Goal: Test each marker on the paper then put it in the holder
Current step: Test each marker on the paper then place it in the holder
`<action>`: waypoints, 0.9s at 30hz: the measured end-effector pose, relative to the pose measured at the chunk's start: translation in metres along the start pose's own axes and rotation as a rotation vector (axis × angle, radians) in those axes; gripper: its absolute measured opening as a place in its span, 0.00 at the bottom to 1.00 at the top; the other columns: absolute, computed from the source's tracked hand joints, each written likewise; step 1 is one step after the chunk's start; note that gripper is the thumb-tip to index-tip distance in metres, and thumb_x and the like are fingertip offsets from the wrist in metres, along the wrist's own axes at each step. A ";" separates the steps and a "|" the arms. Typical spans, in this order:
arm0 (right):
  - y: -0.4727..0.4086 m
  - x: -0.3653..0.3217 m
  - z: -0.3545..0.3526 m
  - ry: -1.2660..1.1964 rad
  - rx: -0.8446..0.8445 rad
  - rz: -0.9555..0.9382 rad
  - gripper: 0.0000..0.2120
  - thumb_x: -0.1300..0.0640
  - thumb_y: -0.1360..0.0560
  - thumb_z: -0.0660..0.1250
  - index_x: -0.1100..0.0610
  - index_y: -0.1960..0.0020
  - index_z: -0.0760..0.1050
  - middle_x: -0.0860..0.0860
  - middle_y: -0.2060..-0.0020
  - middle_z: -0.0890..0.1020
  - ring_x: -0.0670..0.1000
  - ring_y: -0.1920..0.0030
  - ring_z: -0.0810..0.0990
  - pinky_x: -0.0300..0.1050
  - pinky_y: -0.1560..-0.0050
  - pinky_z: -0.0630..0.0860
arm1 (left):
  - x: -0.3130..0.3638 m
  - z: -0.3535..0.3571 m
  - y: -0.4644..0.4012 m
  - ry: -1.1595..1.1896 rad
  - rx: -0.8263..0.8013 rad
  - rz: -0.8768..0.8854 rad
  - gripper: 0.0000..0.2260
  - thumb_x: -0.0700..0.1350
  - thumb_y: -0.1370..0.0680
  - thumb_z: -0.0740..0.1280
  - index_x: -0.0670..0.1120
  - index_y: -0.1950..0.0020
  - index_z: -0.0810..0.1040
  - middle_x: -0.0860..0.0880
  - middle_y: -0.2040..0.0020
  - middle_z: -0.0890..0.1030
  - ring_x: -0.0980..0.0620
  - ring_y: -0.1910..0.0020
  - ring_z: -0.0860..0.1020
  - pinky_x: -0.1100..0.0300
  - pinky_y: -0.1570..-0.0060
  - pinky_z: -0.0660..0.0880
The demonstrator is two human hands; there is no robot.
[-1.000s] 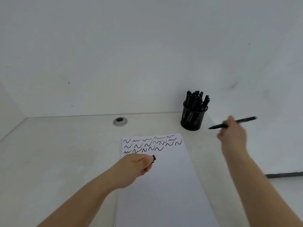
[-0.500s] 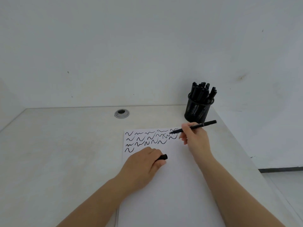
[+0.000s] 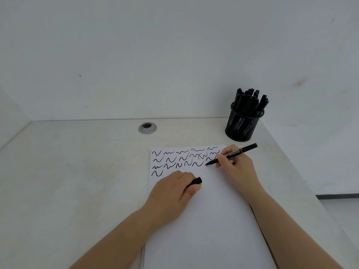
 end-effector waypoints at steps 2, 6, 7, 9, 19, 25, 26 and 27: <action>-0.001 0.001 -0.002 0.007 0.046 0.000 0.07 0.55 0.28 0.65 0.47 0.64 0.71 0.43 0.71 0.81 0.39 0.75 0.71 0.28 0.72 0.66 | 0.000 0.000 0.000 0.016 0.001 -0.009 0.21 0.57 0.22 0.48 0.46 0.45 0.73 0.51 0.52 0.77 0.52 0.50 0.72 0.53 0.49 0.69; 0.000 0.006 -0.005 0.007 0.096 0.008 0.07 0.55 0.28 0.64 0.48 0.64 0.70 0.43 0.74 0.79 0.42 0.75 0.67 0.31 0.73 0.65 | 0.001 -0.002 0.001 0.040 0.001 -0.009 0.21 0.58 0.22 0.48 0.46 0.45 0.73 0.51 0.51 0.77 0.52 0.50 0.72 0.53 0.49 0.69; 0.000 0.007 -0.007 0.019 0.116 0.006 0.07 0.55 0.28 0.64 0.49 0.64 0.70 0.43 0.74 0.79 0.42 0.75 0.67 0.32 0.72 0.66 | 0.002 -0.002 0.001 0.039 -0.002 -0.012 0.23 0.59 0.24 0.47 0.46 0.45 0.73 0.51 0.52 0.77 0.52 0.50 0.72 0.53 0.50 0.69; 0.000 0.007 -0.010 0.037 0.154 0.014 0.07 0.55 0.27 0.64 0.49 0.64 0.69 0.47 0.75 0.78 0.46 0.74 0.68 0.34 0.72 0.66 | 0.002 -0.002 0.001 0.045 -0.001 -0.017 0.24 0.59 0.25 0.46 0.46 0.45 0.74 0.51 0.52 0.77 0.52 0.51 0.72 0.53 0.50 0.69; 0.014 -0.010 -0.021 -0.343 0.155 0.001 0.07 0.61 0.25 0.65 0.50 0.59 0.76 0.46 0.73 0.78 0.43 0.72 0.73 0.32 0.67 0.70 | 0.000 -0.002 0.001 0.072 0.047 -0.004 0.12 0.53 0.20 0.53 0.47 0.59 0.64 0.54 0.67 0.67 0.52 0.65 0.65 0.59 0.66 0.58; 0.020 -0.015 -0.013 -0.799 -0.118 0.112 0.22 0.59 0.22 0.53 0.54 0.67 0.81 0.51 0.79 0.73 0.48 0.76 0.70 0.37 0.73 0.67 | 0.000 -0.002 0.000 0.060 0.034 -0.005 0.12 0.54 0.20 0.53 0.48 0.59 0.64 0.54 0.67 0.69 0.52 0.66 0.67 0.58 0.65 0.61; 0.021 -0.015 -0.012 -0.761 -0.124 0.113 0.23 0.60 0.21 0.53 0.55 0.68 0.81 0.51 0.79 0.73 0.48 0.76 0.70 0.37 0.73 0.67 | 0.000 -0.001 0.000 0.060 0.036 -0.002 0.12 0.54 0.20 0.53 0.48 0.59 0.64 0.54 0.68 0.68 0.52 0.66 0.66 0.59 0.66 0.59; 0.022 -0.015 -0.011 -0.714 -0.123 0.112 0.23 0.61 0.21 0.53 0.55 0.68 0.80 0.51 0.80 0.72 0.48 0.76 0.69 0.36 0.73 0.67 | 0.000 -0.001 0.000 0.061 0.039 0.000 0.12 0.54 0.20 0.53 0.48 0.59 0.64 0.54 0.68 0.67 0.53 0.66 0.66 0.59 0.66 0.59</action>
Point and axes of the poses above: each hand's wrist, its own y-axis away from the middle knuckle, its own z-axis out of the palm, x = y × z, the point moved 2 cm from there along -y, towards the middle knuckle
